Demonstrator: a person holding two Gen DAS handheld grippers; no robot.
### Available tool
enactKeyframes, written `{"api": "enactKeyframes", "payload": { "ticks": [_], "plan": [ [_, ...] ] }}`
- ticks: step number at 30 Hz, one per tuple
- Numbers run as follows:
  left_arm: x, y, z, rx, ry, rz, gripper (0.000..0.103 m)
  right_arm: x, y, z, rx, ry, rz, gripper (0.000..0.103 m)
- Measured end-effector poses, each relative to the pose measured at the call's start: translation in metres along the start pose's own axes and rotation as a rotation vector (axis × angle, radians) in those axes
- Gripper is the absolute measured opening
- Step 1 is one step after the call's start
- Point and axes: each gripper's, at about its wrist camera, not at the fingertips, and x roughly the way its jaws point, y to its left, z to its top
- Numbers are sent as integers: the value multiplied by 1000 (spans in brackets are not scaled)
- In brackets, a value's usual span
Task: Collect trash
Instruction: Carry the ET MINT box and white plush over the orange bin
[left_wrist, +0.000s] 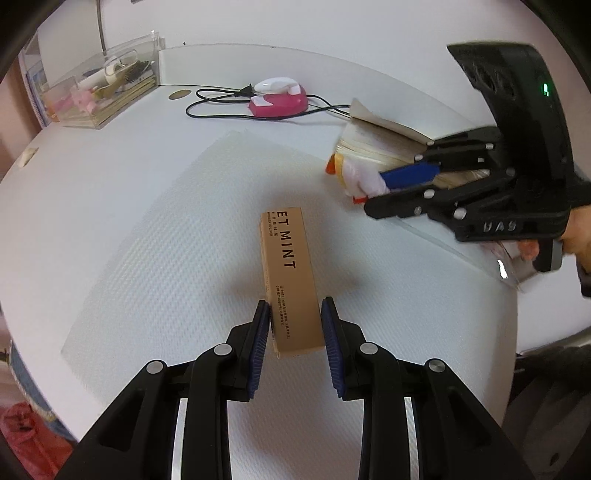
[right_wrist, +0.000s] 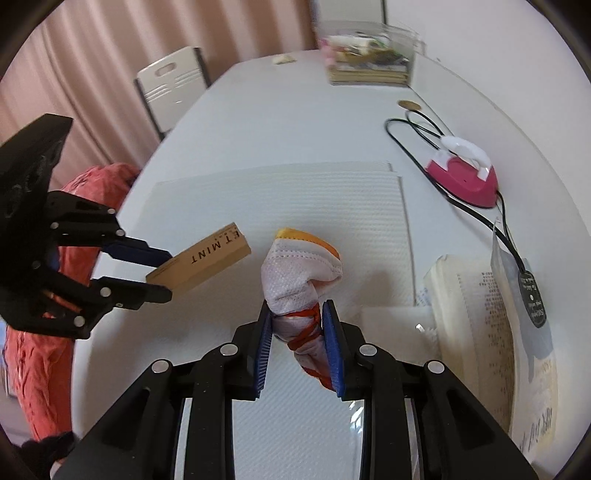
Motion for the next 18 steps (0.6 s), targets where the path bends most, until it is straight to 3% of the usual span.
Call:
{"api": "enactKeyframes", "payload": {
  "ticks": [11,18],
  "plan": [
    [-82,-40,-62,-53,-28,102,31,-62,55,-29,-139,6,98,27],
    [-136,-63,-108,-113,-53,185,31,-92,114,-45,-279,25,168,27]
  ]
}}
